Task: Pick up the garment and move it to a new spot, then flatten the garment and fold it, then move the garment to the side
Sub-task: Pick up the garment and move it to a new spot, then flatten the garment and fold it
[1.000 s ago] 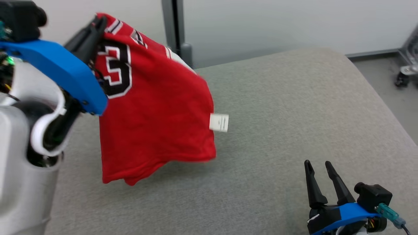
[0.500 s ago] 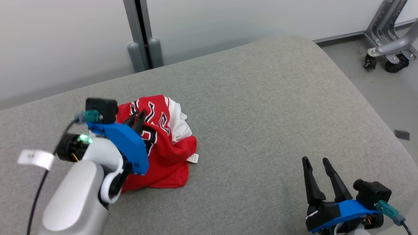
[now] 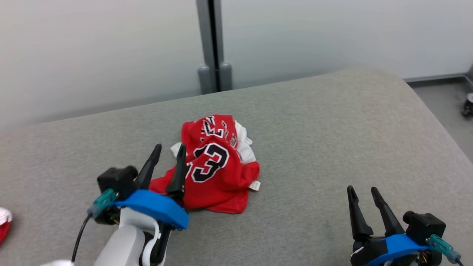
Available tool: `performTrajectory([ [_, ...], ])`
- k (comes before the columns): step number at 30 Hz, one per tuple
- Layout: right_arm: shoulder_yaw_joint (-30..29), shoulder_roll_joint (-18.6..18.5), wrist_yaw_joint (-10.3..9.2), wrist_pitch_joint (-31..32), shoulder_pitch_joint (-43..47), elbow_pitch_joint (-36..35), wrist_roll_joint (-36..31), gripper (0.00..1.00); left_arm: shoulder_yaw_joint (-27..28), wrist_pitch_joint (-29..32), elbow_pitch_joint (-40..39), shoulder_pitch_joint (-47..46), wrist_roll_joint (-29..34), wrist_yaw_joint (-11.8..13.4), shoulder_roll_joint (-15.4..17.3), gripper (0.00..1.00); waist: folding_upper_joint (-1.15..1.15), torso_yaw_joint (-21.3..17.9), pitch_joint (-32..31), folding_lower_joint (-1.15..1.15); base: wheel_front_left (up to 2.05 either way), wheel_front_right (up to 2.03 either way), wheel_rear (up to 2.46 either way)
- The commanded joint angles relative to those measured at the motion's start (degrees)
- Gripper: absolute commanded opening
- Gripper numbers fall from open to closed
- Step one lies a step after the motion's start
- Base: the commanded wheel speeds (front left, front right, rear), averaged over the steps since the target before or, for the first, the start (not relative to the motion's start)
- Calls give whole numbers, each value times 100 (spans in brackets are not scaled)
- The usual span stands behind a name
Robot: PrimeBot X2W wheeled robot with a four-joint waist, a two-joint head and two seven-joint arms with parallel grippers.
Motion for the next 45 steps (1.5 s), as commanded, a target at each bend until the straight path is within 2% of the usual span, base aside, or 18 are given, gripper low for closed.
performTrajectory([
  [1, -54, -27, 1, 19, 64, -53, -68, 100, 70, -292, -75, 197, 32, 60, -13, 100, 0, 164, -34, 0, 0, 0, 0],
  [5, -138, -26, 1, 119, 151, -136, -153, 100, 304, -713, -308, 551, 119, 240, 7, 100, 0, 469, -133, 0, 0, 0, 0],
  [10, -267, -26, 1, 216, 205, -248, -220, 100, 622, -838, -673, 968, 398, 390, 80, 100, 0, 781, -181, 0, 0, 0, 0],
  [18, -346, -26, 1, 327, 242, -365, -453, 100, 1045, -846, -865, 1566, 960, 537, 257, 100, 0, 913, -205, 0, 0, 0, 0],
  [23, -457, -27, 1, 398, 249, -459, -598, 100, 1255, -847, -862, 1771, 1106, 515, 282, 100, 0, 899, -214, 0, 0, 0, 0],
  [30, -563, -26, 1, 557, 241, -563, -693, 100, 1264, -838, -681, 1815, 1102, 418, 336, 100, 0, 873, -209, 0, 0, 0, 0],
  [39, -523, -26, 1, 633, 203, -609, -612, 100, 1239, -842, -658, 1724, 1074, 453, 301, 100, 0, 888, -176, 0, 0, 0, 0],
  [45, -375, -26, 1, 1094, -353, -538, -559, 100, 1239, -842, -725, 1644, 1054, 433, 326, 100, 0, 872, -17, 0, 0, 0, 0],
])
